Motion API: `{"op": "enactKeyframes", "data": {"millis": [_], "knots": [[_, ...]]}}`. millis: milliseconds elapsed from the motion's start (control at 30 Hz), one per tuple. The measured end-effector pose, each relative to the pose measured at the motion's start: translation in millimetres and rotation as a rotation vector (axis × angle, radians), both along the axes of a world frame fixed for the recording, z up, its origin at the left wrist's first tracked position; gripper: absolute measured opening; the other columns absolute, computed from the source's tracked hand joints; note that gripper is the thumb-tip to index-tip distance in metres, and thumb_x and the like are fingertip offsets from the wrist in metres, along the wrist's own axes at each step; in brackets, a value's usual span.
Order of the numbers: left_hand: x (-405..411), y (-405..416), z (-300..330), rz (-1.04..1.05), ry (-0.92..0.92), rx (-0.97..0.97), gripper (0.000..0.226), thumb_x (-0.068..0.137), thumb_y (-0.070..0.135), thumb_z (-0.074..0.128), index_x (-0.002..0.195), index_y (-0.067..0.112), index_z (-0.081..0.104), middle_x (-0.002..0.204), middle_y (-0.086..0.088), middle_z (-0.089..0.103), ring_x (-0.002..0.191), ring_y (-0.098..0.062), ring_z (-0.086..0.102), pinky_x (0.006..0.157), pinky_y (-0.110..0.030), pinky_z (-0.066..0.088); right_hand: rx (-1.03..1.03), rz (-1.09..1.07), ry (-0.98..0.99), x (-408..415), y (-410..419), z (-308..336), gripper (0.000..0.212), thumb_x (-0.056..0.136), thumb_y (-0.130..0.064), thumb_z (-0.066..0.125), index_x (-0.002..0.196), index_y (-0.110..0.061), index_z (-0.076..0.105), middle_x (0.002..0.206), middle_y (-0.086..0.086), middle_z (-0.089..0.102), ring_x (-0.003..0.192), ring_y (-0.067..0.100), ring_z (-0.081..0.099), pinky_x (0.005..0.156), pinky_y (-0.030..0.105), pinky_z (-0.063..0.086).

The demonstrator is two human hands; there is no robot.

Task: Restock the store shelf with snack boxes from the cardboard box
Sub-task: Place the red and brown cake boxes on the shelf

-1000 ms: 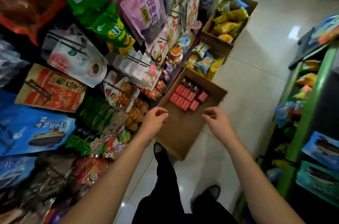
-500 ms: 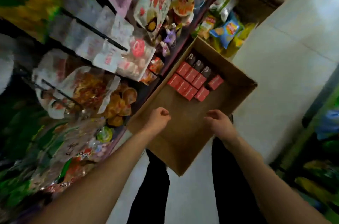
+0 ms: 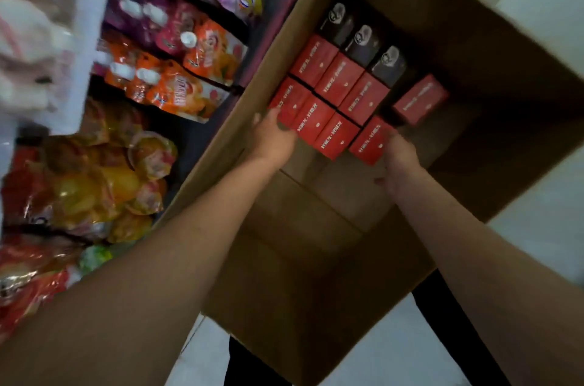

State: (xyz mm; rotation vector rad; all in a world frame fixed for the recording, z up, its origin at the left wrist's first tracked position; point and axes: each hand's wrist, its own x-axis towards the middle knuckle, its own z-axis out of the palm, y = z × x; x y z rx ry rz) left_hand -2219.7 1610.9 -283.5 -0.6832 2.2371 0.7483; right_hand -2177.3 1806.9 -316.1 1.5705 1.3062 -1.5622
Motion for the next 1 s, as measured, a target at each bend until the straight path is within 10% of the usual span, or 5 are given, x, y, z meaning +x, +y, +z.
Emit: {"op": "enactKeyframes", "data": {"millis": [267, 567, 733, 1000], "knots": [[-24.4, 19.2, -60.3, -0.201, 0.064, -0.132, 0.070, 0.092, 0.037, 0.056, 0.154, 0.025, 0.026, 0.154, -0.007, 0.029, 0.138, -0.031, 0.029, 0.114, -0.044, 0.029, -0.158, -0.290, 0.050, -4.3, -5.3, -53.5, 0.063, 0.095, -0.068, 0.035, 0.143, -0.029, 0.047, 0.142, 0.002, 0.057, 0.126, 0.023, 0.054, 0.105, 0.050, 0.034], [-33.4, 28.2, -80.9, -0.051, 0.060, -0.209, 0.069, 0.089, 0.055, 0.057, 0.141, 0.012, 0.042, 0.141, -0.010, 0.036, 0.129, -0.033, 0.038, 0.103, -0.040, 0.037, -0.157, -0.424, 0.029, 5.9, -11.6, -68.0, 0.053, 0.101, -0.051, 0.033, 0.130, -0.017, 0.063, 0.121, 0.010, 0.070, 0.112, 0.027, 0.067, 0.100, 0.044, 0.051], [-26.0, 18.7, -81.4, 0.161, -0.163, 0.018, 0.066, 0.091, 0.053, 0.058, 0.143, 0.019, 0.036, 0.137, -0.011, 0.054, 0.119, -0.034, 0.058, 0.103, -0.047, 0.046, -0.201, -0.467, -0.187, 52.3, -20.2, -66.9, 0.040, 0.100, -0.045, 0.035, 0.084, -0.020, 0.063, 0.073, 0.005, 0.064, 0.065, 0.020, 0.063, 0.062, 0.028, 0.054], [-16.3, 4.1, -80.6, 0.170, -0.216, 0.149, 0.045, 0.094, 0.039, 0.062, 0.132, 0.018, 0.051, 0.121, -0.011, 0.065, 0.102, -0.028, 0.067, 0.088, -0.041, 0.057, -0.199, -0.498, -0.241, 89.0, -24.5, -67.2, 0.031, 0.093, -0.036, 0.044, 0.095, -0.015, 0.066, 0.088, 0.009, 0.073, 0.093, 0.029, 0.071, 0.094, 0.047, 0.052]]}}
